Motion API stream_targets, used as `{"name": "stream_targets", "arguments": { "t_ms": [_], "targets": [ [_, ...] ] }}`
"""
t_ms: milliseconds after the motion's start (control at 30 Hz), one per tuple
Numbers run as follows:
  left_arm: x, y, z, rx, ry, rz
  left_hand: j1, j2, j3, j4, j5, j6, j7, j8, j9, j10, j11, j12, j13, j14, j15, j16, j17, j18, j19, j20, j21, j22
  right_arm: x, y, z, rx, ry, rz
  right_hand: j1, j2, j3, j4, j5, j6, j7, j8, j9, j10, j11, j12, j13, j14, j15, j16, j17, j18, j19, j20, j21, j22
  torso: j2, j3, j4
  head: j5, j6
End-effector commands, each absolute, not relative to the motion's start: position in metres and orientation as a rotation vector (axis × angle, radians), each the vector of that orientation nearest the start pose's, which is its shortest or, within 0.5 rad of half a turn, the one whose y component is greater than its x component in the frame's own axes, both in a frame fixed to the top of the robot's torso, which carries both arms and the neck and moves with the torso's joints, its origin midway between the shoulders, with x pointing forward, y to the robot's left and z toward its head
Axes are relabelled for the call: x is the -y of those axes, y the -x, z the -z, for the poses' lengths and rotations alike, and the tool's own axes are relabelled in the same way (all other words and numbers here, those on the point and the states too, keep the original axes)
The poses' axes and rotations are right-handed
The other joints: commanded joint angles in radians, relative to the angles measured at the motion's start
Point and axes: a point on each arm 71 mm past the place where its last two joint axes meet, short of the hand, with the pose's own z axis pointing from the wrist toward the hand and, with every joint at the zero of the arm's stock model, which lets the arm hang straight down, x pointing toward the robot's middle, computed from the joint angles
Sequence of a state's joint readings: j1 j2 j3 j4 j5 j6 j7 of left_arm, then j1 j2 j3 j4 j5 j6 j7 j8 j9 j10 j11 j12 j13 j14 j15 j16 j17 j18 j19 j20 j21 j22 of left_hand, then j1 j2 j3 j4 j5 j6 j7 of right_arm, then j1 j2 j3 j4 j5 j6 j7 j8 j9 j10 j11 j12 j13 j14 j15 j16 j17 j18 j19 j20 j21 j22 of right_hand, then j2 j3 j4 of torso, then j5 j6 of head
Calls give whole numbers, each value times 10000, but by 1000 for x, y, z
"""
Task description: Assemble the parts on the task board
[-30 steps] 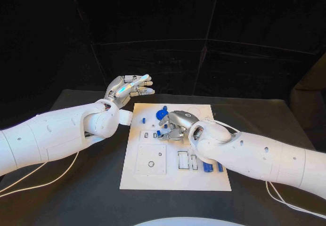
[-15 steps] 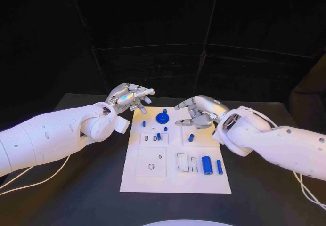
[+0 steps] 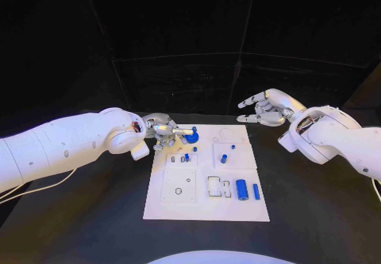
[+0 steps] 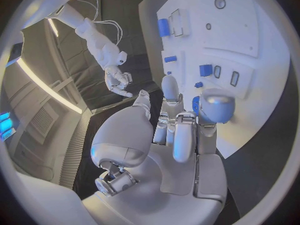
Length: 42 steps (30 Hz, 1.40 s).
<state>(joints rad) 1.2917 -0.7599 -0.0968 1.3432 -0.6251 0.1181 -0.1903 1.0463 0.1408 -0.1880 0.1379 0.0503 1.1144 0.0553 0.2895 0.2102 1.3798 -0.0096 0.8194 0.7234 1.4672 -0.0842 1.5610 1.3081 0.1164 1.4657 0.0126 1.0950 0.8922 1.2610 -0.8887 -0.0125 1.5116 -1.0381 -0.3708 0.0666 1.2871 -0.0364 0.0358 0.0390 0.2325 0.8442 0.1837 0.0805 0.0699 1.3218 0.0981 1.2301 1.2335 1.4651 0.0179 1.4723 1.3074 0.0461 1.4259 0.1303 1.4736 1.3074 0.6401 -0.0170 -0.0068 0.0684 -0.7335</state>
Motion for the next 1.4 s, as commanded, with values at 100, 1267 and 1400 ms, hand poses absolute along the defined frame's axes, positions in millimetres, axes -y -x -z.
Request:
{"name": "stream_targets", "arguments": {
  "t_ms": [100, 1267, 1400],
  "targets": [
    [-200, -514, 213, -24125, 3846, 6159, 621, 389, -364, 363, -21, -713, -30, 1430, 1287, -606, -122, 2258, 2198, 1036, -43, 98, 2627, -173, 146, -30, 825, 972, 230, -505, 141, -16082, -2354, -9446, 214, 21, -127, -17, 318, 71, -20, 83, 2, 5, -62, 3, -26, 601, -16, -60, 617, 34, -113, -19, -85, 679, -104, 47, 11, 55, -78],
    [-161, -530, 220, -25090, 2218, 3260, 729, 319, -1194, 1073, -18, -1855, -98, 3123, 2991, -767, -177, 2947, 2806, 1036, -78, 98, 2627, -234, 9, -12, 1414, 1749, 230, -514, 145, -16266, -2280, -9059, 296, 83, -271, 27, 761, 128, -51, 137, -3, 37, -94, 19, -51, 604, -47, -91, 593, 37, -116, -53, -108, 658, -64, 30, 11, 103, -271],
    [-159, -531, 222, -25134, 2140, 3180, 781, 331, -1180, 1052, -16, -1895, -94, 3159, 3035, -791, -174, 2930, 2780, 1036, -75, 98, 2627, -232, 1, -8, 1415, 1750, 230, -515, 145, -16269, -2285, -9048, 302, 87, -277, 28, 785, 128, -52, 138, -3, 32, -96, 11, -61, 602, -49, -98, 581, 40, -125, -55, -115, 646, -53, 27, 3, 109, -295]
  ]
}}
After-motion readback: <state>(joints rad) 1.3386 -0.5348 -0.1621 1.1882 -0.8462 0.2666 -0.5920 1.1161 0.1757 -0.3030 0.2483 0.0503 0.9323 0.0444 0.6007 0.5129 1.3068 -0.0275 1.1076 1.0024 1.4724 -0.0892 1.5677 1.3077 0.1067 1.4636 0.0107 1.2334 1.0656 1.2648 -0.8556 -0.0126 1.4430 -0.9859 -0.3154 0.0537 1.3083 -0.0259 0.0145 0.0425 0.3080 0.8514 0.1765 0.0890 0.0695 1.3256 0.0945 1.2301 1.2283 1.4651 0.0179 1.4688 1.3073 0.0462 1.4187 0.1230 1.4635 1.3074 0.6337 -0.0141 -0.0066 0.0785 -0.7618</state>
